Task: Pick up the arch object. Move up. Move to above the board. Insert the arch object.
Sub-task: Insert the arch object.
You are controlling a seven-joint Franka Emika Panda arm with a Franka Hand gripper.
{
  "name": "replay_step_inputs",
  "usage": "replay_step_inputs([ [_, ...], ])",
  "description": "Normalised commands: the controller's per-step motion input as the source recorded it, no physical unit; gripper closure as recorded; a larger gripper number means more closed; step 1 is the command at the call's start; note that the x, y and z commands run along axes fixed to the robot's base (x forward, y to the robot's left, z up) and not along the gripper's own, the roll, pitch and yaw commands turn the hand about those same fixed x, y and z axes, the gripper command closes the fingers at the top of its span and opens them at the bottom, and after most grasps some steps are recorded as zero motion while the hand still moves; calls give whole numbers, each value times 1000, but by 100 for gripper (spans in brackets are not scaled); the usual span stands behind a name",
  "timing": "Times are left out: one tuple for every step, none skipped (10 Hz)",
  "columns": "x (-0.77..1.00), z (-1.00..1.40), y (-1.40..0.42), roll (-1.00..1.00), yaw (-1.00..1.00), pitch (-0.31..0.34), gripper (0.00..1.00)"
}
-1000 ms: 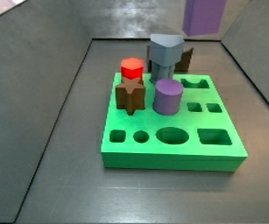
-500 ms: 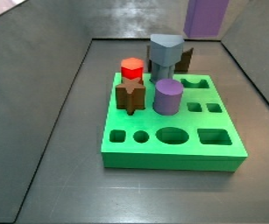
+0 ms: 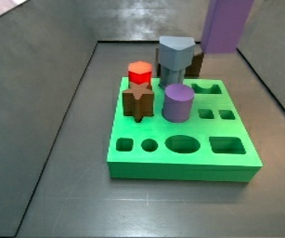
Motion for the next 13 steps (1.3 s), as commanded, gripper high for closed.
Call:
replay_step_inputs([
  [109, -674, -289, 33, -314, 147, 100],
  [0, -703, -231, 41, -151, 164, 100],
  [-34, -669, -66, 0, -29, 126, 100],
  [-34, -511, 0, 0, -6, 103, 100],
  [-34, -269, 83, 0, -83, 91, 100],
  [-214, -117, 0, 6, -86, 11, 100],
  [-34, -163, 40, 0, -54, 1, 100],
  [0, -254, 77, -67, 0, 0, 100],
  [151, -206, 129, -94, -3, 0, 100],
  [317, -134, 217, -123, -46, 50, 100],
  [374, -31, 223, -157, -80, 103, 100],
  [226, -54, 123, -177, -77, 46, 100],
  [0, -137, 0, -214, -140, -4, 100],
])
